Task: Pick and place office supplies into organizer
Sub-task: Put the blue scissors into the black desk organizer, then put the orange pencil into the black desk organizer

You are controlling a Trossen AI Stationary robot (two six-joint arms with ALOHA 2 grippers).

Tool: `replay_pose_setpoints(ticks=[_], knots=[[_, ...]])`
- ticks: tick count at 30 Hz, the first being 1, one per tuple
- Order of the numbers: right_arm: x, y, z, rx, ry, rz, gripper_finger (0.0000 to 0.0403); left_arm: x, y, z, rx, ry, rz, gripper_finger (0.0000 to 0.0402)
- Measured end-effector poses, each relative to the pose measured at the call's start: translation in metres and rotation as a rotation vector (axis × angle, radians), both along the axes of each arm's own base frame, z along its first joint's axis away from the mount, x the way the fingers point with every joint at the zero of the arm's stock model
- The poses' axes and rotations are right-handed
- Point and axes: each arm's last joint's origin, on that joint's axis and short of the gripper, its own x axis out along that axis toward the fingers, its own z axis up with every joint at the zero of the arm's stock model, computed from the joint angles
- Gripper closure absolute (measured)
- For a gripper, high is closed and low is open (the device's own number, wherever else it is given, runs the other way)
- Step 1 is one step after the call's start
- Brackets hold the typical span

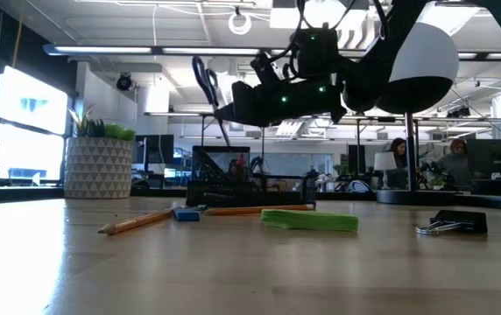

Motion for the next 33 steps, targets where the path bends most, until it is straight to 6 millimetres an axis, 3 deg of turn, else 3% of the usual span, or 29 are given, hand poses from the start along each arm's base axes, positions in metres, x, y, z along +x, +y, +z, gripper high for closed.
replay_pose_setpoints(ticks=[13, 20, 27, 33], knots=[[-0.002, -0.001, -0.015, 0.059, 0.146, -0.030, 0.0348, 0.000, 0.000, 0.001, -0.002, -0.014, 0.000, 0.0401], [-0.002, 0.000, -0.016, 0.061, 0.159, -0.032, 0.0303, 0.000, 0.000, 0.001, -0.002, -0.014, 0.000, 0.0401], [-0.004, 0.000, -0.001, 0.052, 0.115, -0.036, 0.0241, 0.000, 0.000, 0.001, -0.002, -0.012, 0.000, 0.0401], [-0.011, 0.009, 0.020, 0.060, 0.148, -0.019, 0.0218, 0.000, 0.000, 0.001, -0.003, -0.007, 0.000, 0.0401]])
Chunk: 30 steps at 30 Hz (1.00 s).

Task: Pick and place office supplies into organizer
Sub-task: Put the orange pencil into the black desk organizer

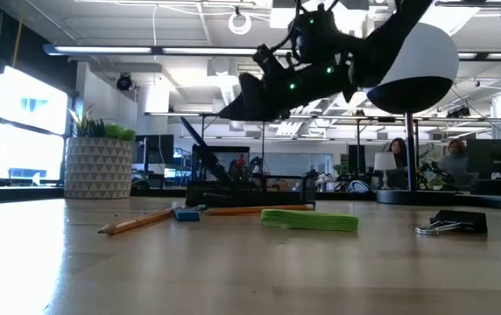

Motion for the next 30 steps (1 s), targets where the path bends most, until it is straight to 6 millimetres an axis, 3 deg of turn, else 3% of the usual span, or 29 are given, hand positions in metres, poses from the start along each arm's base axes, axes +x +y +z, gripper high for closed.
replay_pose_setpoints(ticks=[8, 12, 21, 30], knots=[[-0.020, 0.041, 0.018, 0.024, 0.252, 0.117, 0.0229, 0.000, 0.000, 0.000, 0.000, 0.000, 0.000, 0.0401], [-0.038, 0.060, 0.025, 0.073, 0.383, 0.089, 0.0239, 0.000, 0.000, 0.000, -0.015, -0.003, -0.002, 0.0401], [-0.084, 0.091, 0.073, 0.056, 0.387, -0.056, 0.0271, 0.000, 0.000, -0.002, -0.040, 0.009, -0.006, 0.0401], [-0.106, 0.115, 0.054, 0.166, 0.580, -0.122, 0.0289, 0.000, 0.000, -0.003, -0.048, 0.022, -0.006, 0.0401]])
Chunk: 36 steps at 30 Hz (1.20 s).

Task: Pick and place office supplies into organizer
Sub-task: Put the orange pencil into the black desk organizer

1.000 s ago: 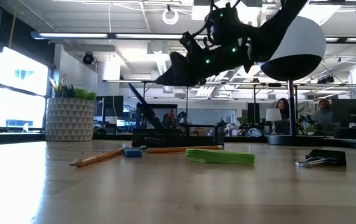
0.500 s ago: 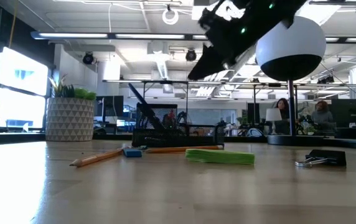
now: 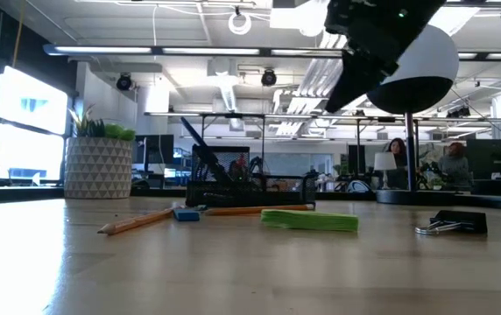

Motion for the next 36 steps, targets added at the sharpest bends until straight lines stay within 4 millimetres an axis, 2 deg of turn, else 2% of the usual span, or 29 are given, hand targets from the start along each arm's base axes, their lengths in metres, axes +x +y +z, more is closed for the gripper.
replay_pose_setpoints(ticks=[8, 13, 16, 24, 32, 36], knots=[[-0.004, 0.031, -0.019, -0.012, 0.015, -0.004, 0.0301, 0.000, 0.001, -0.001, -0.007, 0.013, 0.052, 0.0401], [-0.023, 0.035, -0.056, 0.041, 0.019, -0.042, 0.0312, 0.000, 0.002, -0.002, -0.011, 0.015, 0.054, 0.0401], [-0.032, 0.035, -0.070, 0.071, -0.019, -0.053, 0.0316, 0.000, 0.002, -0.002, -0.011, 0.018, 0.054, 0.0401], [-0.056, 0.026, -0.066, 0.042, -0.151, -0.050, 0.0315, -0.001, 0.004, -0.004, -0.016, 0.044, 0.153, 0.0401], [-0.085, 0.017, -0.084, 0.055, -0.292, 0.009, 0.0316, -0.002, 0.007, -0.005, -0.048, 0.039, 0.237, 0.0401], [-0.091, 0.016, -0.082, 0.033, -0.359, 0.095, 0.0316, -0.001, 0.007, -0.005, -0.089, 0.033, 0.235, 0.0401]])
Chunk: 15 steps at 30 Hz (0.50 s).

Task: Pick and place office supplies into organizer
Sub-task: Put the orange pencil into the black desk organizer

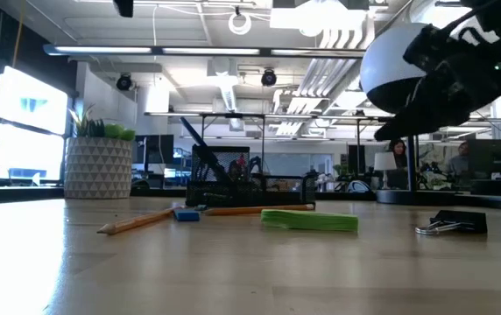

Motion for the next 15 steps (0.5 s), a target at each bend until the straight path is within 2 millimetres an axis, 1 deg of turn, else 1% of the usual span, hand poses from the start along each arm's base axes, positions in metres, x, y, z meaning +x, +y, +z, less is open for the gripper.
replay_pose_setpoints(ticks=[4, 9, 12, 15], knots=[[-0.003, 0.001, 0.004, -0.060, -0.023, 0.112, 0.0315, 0.006, 0.001, -0.006, -0.038, 0.029, 0.044, 0.0401], [-0.005, 0.000, 0.007, -0.139, -0.005, 0.155, 0.0315, 0.020, 0.002, -0.020, -0.126, 0.060, 0.102, 0.0401], [-0.006, 0.000, 0.005, -0.186, 0.025, 0.175, 0.0316, 0.033, 0.001, -0.035, -0.189, 0.114, 0.110, 0.0401], [-0.007, -0.002, 0.003, -0.225, 0.058, 0.186, 0.0316, 0.044, 0.000, -0.057, -0.321, 0.255, 0.136, 0.0401]])
